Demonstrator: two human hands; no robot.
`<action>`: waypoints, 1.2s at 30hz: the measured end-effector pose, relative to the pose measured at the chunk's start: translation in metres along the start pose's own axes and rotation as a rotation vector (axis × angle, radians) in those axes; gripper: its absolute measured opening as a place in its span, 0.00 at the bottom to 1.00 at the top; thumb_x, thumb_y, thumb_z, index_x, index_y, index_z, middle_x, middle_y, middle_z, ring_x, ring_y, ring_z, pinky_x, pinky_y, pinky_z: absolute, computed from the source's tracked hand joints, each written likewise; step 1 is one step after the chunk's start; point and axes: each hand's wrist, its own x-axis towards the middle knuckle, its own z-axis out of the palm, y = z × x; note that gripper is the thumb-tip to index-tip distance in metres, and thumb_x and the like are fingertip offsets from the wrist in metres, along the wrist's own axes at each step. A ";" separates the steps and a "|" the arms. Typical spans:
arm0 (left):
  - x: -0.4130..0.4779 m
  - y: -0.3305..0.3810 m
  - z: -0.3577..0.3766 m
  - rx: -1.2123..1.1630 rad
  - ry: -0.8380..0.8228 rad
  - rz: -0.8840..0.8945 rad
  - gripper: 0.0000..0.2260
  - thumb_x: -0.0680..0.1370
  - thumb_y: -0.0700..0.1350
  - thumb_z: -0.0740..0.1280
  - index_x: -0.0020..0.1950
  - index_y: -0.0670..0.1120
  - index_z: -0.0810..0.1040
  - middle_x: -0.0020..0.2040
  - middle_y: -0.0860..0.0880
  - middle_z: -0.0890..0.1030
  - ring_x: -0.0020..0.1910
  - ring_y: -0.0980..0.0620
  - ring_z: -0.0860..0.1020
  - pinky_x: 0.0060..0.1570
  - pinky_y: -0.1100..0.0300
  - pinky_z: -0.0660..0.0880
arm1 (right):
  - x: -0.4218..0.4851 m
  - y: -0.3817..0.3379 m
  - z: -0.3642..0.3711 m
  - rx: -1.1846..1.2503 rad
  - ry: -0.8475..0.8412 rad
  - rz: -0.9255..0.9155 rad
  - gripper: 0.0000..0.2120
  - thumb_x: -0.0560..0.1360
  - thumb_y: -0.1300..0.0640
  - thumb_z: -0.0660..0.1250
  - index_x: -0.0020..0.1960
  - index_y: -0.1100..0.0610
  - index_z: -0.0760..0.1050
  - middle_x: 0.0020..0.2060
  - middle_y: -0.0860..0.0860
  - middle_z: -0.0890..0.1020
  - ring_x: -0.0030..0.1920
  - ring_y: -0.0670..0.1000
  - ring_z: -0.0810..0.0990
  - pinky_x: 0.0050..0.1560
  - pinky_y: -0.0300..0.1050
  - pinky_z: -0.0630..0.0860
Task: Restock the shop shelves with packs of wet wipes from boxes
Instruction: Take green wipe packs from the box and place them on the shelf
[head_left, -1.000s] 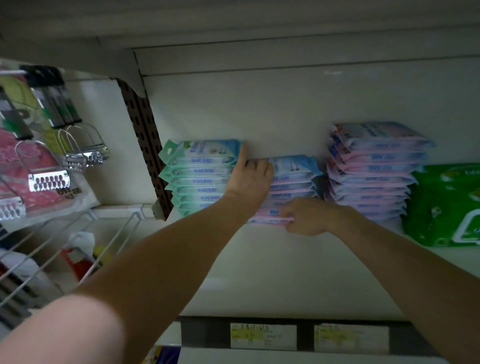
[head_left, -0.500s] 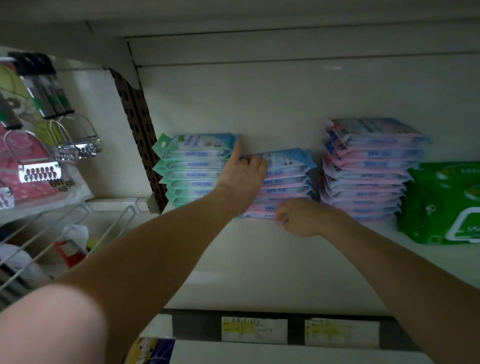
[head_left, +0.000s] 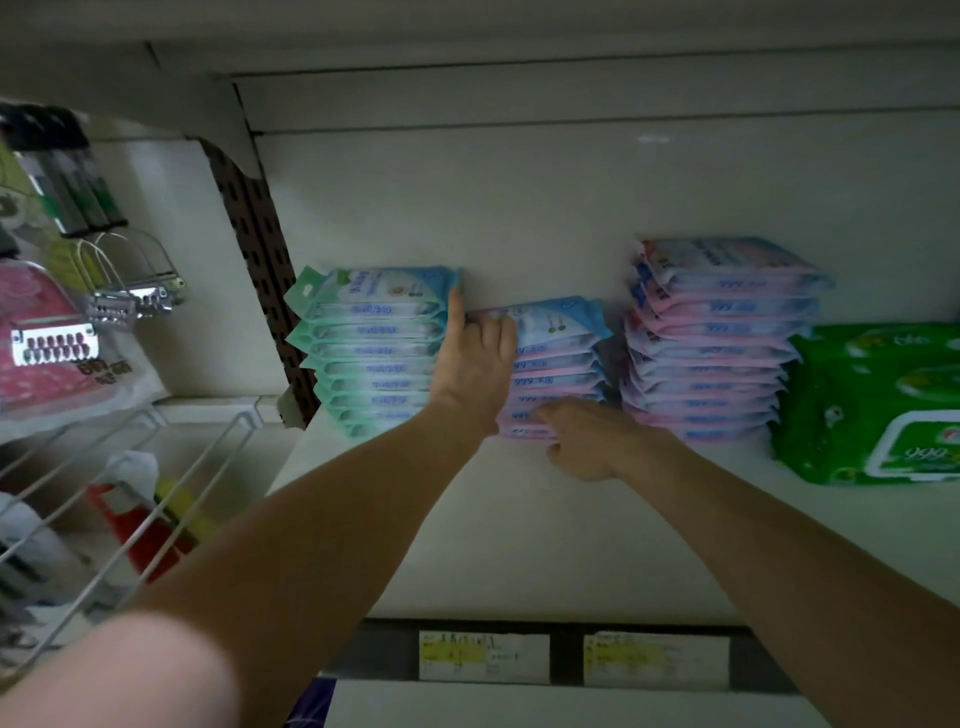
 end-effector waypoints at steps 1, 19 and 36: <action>0.000 0.001 0.002 -0.007 0.021 -0.012 0.48 0.72 0.63 0.68 0.74 0.34 0.46 0.65 0.39 0.67 0.64 0.41 0.69 0.66 0.33 0.35 | 0.000 0.001 -0.002 0.004 -0.015 0.006 0.18 0.78 0.59 0.59 0.67 0.57 0.67 0.64 0.55 0.72 0.62 0.57 0.73 0.63 0.51 0.72; 0.012 -0.012 -0.008 -0.088 -0.018 0.051 0.44 0.73 0.62 0.67 0.77 0.40 0.48 0.68 0.42 0.69 0.65 0.43 0.71 0.69 0.34 0.37 | -0.005 0.004 -0.005 0.053 0.155 -0.035 0.19 0.78 0.58 0.59 0.69 0.55 0.67 0.65 0.55 0.72 0.63 0.57 0.73 0.61 0.49 0.72; 0.042 -0.019 -0.060 -0.388 0.030 0.195 0.32 0.76 0.61 0.63 0.75 0.49 0.59 0.66 0.43 0.70 0.64 0.42 0.71 0.69 0.35 0.49 | -0.040 0.026 -0.048 0.084 0.275 0.093 0.16 0.78 0.56 0.59 0.65 0.51 0.73 0.61 0.53 0.78 0.59 0.56 0.76 0.57 0.45 0.71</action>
